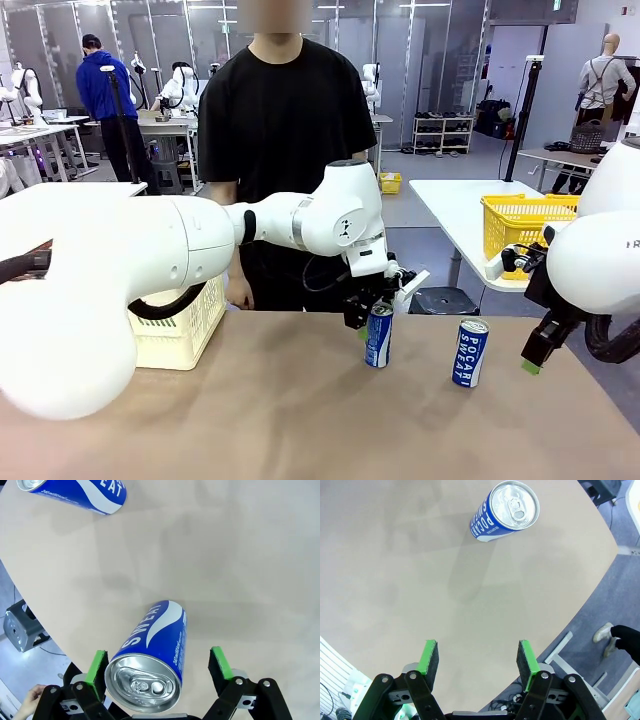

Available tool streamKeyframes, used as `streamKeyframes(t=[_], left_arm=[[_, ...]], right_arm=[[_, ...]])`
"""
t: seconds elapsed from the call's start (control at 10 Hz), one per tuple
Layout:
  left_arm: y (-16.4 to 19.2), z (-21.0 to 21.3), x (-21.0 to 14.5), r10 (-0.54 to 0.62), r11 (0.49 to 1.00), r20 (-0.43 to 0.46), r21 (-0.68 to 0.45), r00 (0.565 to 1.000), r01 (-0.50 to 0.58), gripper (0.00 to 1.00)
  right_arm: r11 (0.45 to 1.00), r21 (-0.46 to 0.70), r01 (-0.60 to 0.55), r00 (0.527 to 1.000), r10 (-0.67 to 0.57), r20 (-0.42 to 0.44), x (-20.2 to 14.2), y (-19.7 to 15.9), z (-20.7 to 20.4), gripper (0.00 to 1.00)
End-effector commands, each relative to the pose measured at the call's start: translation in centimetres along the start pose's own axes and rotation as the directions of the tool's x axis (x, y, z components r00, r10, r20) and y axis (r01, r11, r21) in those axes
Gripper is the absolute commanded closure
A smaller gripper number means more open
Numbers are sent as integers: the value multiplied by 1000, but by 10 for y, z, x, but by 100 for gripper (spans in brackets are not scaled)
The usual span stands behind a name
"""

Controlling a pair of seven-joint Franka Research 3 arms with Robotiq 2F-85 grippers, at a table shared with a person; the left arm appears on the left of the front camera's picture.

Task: Place the drinks into the Shopping basket.
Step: Pick up one drink and place it into the Shopping basket.

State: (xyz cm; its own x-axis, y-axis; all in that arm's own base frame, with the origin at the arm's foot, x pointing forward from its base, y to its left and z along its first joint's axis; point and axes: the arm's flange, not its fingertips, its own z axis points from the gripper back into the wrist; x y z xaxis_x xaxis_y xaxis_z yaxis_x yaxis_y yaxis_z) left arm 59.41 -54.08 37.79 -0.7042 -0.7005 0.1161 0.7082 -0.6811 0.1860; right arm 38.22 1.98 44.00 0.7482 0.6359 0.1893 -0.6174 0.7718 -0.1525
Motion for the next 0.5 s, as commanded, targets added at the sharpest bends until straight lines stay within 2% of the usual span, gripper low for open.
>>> streamKeyframes(t=[0.0,0.3,0.4], left_arm=[[42,4,-2,-1,1000,30,-22,1000,2,0],[45,4,-5,14,1000,26,-25,1000,-14,0],[47,4,-6,15,1000,29,-28,999,-14,4]], right_arm=[[1000,3,4,1000,-4,2,-2,-1,0,21],[1000,3,4,1000,-4,2,-2,-1,0,21],[1000,3,4,1000,-4,2,-2,-1,0,21]])
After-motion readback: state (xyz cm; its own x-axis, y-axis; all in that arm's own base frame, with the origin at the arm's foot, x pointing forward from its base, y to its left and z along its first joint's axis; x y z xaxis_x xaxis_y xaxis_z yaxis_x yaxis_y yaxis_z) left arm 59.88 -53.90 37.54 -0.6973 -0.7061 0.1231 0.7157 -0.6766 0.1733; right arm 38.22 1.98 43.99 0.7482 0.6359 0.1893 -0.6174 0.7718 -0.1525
